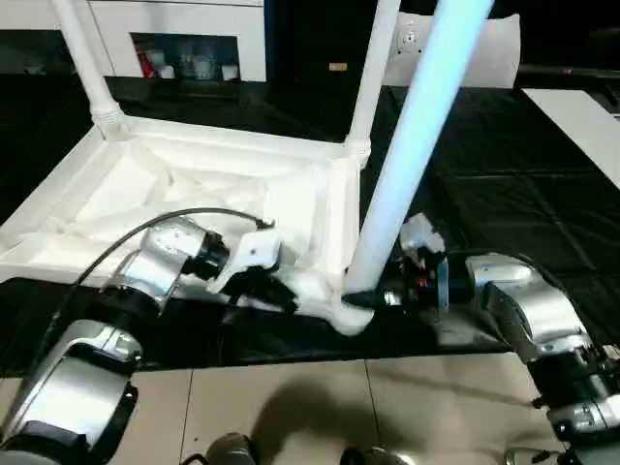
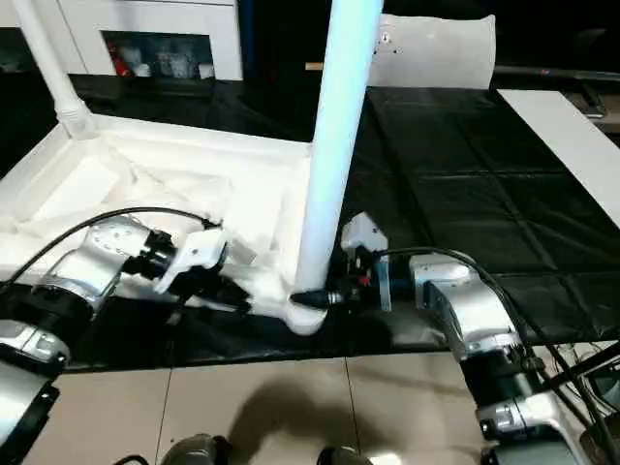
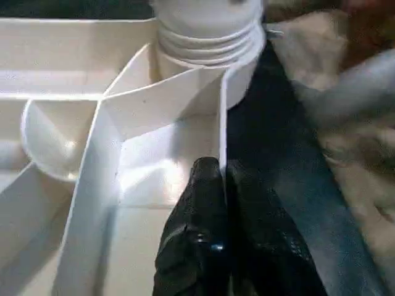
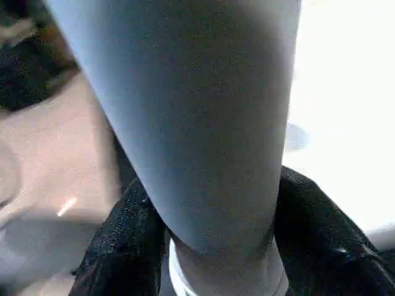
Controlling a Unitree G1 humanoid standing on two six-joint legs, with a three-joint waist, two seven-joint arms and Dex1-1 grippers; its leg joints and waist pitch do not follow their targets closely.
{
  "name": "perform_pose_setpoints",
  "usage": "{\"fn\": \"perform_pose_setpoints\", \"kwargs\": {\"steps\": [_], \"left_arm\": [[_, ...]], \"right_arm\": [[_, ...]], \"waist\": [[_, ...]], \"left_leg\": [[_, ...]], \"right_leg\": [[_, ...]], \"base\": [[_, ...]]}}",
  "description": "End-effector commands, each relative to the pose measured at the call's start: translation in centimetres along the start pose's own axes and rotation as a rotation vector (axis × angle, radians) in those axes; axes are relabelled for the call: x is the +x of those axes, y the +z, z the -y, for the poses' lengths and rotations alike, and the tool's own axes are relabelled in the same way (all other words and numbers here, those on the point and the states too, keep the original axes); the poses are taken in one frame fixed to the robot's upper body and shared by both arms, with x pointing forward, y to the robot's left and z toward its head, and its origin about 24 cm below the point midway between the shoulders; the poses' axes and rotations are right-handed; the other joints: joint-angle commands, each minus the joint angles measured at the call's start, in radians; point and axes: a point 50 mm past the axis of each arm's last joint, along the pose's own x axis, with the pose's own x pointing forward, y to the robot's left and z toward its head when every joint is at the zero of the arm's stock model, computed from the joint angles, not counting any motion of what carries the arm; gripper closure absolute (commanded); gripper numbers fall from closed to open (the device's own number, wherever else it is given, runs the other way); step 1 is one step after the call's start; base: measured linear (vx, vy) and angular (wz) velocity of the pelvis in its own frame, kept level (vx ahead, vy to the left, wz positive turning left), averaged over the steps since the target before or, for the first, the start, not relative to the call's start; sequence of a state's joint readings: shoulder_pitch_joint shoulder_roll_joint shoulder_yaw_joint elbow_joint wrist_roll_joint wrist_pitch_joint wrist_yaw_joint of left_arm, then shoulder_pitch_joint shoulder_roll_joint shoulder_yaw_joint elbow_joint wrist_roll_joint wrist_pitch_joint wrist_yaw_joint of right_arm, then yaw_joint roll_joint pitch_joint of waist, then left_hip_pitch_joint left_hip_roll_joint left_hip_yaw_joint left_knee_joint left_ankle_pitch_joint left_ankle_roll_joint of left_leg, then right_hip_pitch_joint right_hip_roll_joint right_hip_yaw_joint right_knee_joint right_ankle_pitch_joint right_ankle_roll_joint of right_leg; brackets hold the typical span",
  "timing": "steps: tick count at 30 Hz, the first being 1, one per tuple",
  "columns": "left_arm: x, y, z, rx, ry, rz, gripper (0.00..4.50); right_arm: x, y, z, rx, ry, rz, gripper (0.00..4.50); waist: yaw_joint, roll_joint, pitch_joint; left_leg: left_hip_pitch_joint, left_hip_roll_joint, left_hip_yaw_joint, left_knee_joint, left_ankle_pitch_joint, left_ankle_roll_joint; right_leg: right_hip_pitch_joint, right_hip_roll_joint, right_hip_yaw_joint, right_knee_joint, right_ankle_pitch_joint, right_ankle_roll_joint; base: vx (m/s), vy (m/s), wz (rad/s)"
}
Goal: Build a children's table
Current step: Rotate leg to tighten
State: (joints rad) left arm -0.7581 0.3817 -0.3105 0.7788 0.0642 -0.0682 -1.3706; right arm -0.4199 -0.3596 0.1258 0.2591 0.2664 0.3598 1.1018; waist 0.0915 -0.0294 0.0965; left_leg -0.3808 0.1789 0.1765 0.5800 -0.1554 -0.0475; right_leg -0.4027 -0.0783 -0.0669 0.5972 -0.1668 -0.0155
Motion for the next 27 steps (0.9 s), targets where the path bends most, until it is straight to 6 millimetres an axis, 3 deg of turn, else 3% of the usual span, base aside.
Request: {"fn": "perform_pose_setpoints", "kwargs": {"steps": [1, 2, 3, 4, 8, 9, 10, 12, 13, 14, 19, 22, 23, 24, 25, 27], "left_arm": [[1.5, 1.3, -1.1, -0.042, 0.141, 0.039, 4.50], [2.5, 2.2, -1.6, -0.115, 0.233, 0.092, 4.50], [2.5, 2.2, -1.6, -0.115, 0.233, 0.092, 4.50], [3.2, 2.8, -1.9, -0.153, 0.289, 0.118, 4.50], [5.0, 4.3, -2.6, -0.239, 0.439, 0.157, 4.50], [5.3, 4.5, -2.7, -0.248, 0.464, 0.159, 4.50], [5.9, 5.2, -3.2, -0.281, 0.567, 0.169, 4.50], [5.9, 5.5, -3.4, -0.292, 0.609, 0.171, 4.50], [6.0, 5.6, -3.5, -0.287, 0.619, 0.166, 4.50], [6.0, 5.8, -3.5, -0.280, 0.626, 0.161, 4.50], [5.4, 5.3, -3.2, -0.211, 0.566, 0.134, 4.50], [4.2, 4.0, -2.9, -0.179, 0.498, 0.120, 4.50], [4.2, 4.0, -2.9, -0.179, 0.498, 0.120, 4.50], [3.7, 3.4, -2.7, -0.169, 0.487, 0.109, 4.50], [3.3, 3.0, -2.7, -0.166, 0.482, 0.100, 4.50], [2.9, 2.5, -2.6, -0.156, 0.465, 0.093, 4.50]], "right_arm": [[2.2, -0.7, -1.1, 0.032, -0.011, 0.002, 2.46], [3.6, -1.0, -1.1, 0.082, -0.151, 0.027, 2.46], [3.6, -1.0, -1.1, 0.082, -0.151, 0.027, 2.46], [4.7, -1.1, -1.0, 0.123, -0.238, 0.051, 2.47], [7.9, -0.6, -0.8, 0.218, -0.461, 0.082, 2.49], [8.4, -0.5, -0.7, 0.231, -0.490, 0.087, 2.49], [10.4, 0.5, -0.4, 0.265, -0.593, 0.100, 2.49], [11.1, 1.0, -0.3, 0.272, -0.614, 0.110, 2.49], [11.4, 1.3, -0.3, 0.267, -0.611, 0.123, 2.49], [11.5, 1.6, -0.3, 0.264, -0.616, 0.140, 2.15], [10.8, 2.4, 0.1, 0.239, -0.586, 0.213, 1.62], [8.5, 2.3, 0.6, 0.161, -0.544, 0.239, 1.34], [8.5, 2.3, 0.6, 0.161, -0.544, 0.239, 1.27], [7.6, 2.2, 0.9, 0.130, -0.540, 0.246, 1.27], [7.0, 2.2, 1.1, 0.116, -0.532, 0.251, 1.01], [6.1, 2.2, 1.2, 0.089, -0.515, 0.254, 0.90]], "waist": [[-0.014, -0.007, -0.065], [-0.024, -0.003, -0.060], [-0.024, -0.003, -0.060], [-0.031, -0.004, -0.060], [-0.069, -0.005, -0.055], [-0.073, -0.003, -0.055], [-0.086, 0.003, -0.057], [-0.101, 0.004, -0.060], [-0.101, 0.003, -0.059], [-0.101, 0.000, -0.060], [-0.101, 0.001, -0.065], [-0.093, 0.001, -0.071], [-0.093, 0.001, -0.071], [-0.098, 0.007, -0.074], [-0.099, 0.004, -0.075], [-0.093, 0.002, -0.075]], "left_leg": [[0.025, 0.054, -0.016, -0.073, -0.292, 0.000], [0.026, 0.053, -0.022, -0.077, -0.335, -0.019], [0.026, 0.053, -0.022, -0.077, -0.335, -0.019], [0.032, 0.049, -0.025, -0.076, -0.375, -0.027], [0.036, 0.039, -0.035, -0.073, -0.461, -0.038], [0.036, 0.040, -0.037, -0.073, -0.467, -0.036], [0.029, 0.040, -0.043, -0.076, -0.484, -0.039], [0.032, 0.039, -0.047, -0.078, -0.514, -0.043], [0.034, 0.039, -0.042, -0.078, -0.513, -0.027], [0.034, 0.039, -0.040, -0.078, -0.507, -0.020], [0.022, 0.044, -0.030, -0.085, -0.434, 0.010], [0.010, 0.045, -0.023, -0.084, -0.352, 0.047], [0.010, 0.045, -0.023, -0.084, -0.352, 0.047], [0.011, 0.047, -0.022, -0.083, -0.321, 0.054], [0.014, 0.046, -0.018, -0.080, -0.323, 0.056], [0.013, 0.044, -0.011, -0.074, -0.295, 0.068]], "right_leg": [[0.036, -0.078, 0.048, -0.082, -0.426, -0.188], [0.032, -0.080, 0.045, -0.090, -0.507, -0.159], [0.032, -0.080, 0.045, -0.090, -0.507, -0.159], [0.028, -0.081, 0.042, -0.100, -0.563, -0.140], [0.018, -0.078, 0.030, -0.120, -0.666, -0.093], [0.017, -0.081, 0.030, -0.120, -0.668, -0.093], [0.021, -0.082, 0.022, -0.120, -0.660, -0.089], [0.025, -0.077, 0.013, -0.124, -0.633, -0.083], [0.020, -0.076, 0.017, -0.130, -0.599, -0.086], [0.019, -0.078, 0.018, -0.130, -0.582, -0.090], [0.027, -0.076, 0.031, -0.112, -0.429, -0.141], [0.040, -0.078, 0.041, -0.100, -0.323, -0.162], [0.040, -0.078, 0.041, -0.100, -0.323, -0.162], [0.040, -0.074, 0.038, -0.092, -0.282, -0.189], [0.038, -0.075, 0.039, -0.095, -0.286, -0.195], [0.039, -0.079, 0.043, -0.097, -0.290, -0.203]], "base": [[0.000, 0.000, 0.00], [0.000, 0.000, 0.00], [0.000, 0.000, 0.00], [0.000, 0.000, 0.00], [0.000, 0.000, 0.00], [0.000, 0.000, 0.00], [0.000, 0.000, 0.00], [0.000, 0.000, 0.00], [0.000, 0.000, 0.00], [0.000, 0.000, 0.00], [0.000, 0.000, 0.00], [0.000, 0.000, 0.00], [0.000, 0.000, 0.00], [0.000, 0.000, 0.00], [0.000, 0.000, 0.00], [0.000, 0.000, 0.00]]}}
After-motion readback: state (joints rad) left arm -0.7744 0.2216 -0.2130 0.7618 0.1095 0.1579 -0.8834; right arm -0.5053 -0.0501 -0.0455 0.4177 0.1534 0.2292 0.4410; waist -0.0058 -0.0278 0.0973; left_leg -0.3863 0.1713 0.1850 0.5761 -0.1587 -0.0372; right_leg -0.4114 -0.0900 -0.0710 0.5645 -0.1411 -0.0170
